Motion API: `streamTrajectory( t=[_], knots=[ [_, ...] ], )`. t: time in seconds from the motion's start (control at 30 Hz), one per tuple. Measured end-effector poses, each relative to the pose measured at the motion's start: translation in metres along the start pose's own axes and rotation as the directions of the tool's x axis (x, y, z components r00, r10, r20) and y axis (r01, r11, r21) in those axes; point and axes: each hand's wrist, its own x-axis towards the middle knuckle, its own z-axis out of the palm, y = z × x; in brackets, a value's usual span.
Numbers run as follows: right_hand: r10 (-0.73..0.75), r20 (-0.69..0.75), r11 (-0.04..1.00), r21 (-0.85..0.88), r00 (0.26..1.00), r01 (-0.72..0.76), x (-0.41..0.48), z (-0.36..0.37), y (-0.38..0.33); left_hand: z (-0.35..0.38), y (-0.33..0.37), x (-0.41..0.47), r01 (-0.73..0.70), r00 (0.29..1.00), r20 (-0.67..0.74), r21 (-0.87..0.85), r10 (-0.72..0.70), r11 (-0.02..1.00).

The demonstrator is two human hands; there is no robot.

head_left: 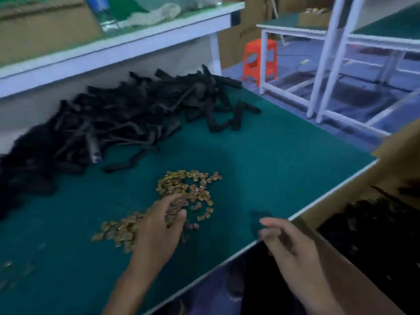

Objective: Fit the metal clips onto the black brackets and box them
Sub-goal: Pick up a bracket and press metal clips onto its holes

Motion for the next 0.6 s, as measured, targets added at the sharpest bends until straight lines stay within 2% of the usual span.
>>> streamTrajectory(
  t=[0.1,0.2,0.33,0.43,0.5,0.6],
  knots=[
    [-0.194,0.152,0.939,-0.259,0.969,0.228,0.028,0.049,-0.010,-0.024,-0.038,0.029,0.138,0.988,-0.076,0.060,-0.133,0.989],
    [-0.198,0.258,0.899,-0.337,0.946,0.280,0.044,0.084,-0.010,-0.041,-0.070,0.064,0.219,0.968,-0.148,0.098,-0.203,0.971],
    [-0.277,0.154,0.824,-0.470,0.949,0.317,0.041,0.095,-0.005,-0.063,-0.102,0.116,0.244,0.960,-0.214,0.323,-0.180,0.914],
    [-0.326,0.109,0.793,-0.510,0.939,0.335,0.040,0.096,-0.004,-0.074,-0.113,0.150,0.251,0.964,-0.216,0.551,-0.154,0.796],
    [-0.337,0.082,0.786,-0.523,0.938,0.328,0.041,0.097,-0.005,-0.080,-0.120,0.167,0.278,0.961,-0.185,0.581,-0.208,0.765],
    [-0.325,0.064,0.782,-0.543,0.944,0.306,0.041,0.099,-0.006,-0.086,-0.133,0.174,0.277,0.961,-0.117,0.471,-0.252,0.837]
  ],
)
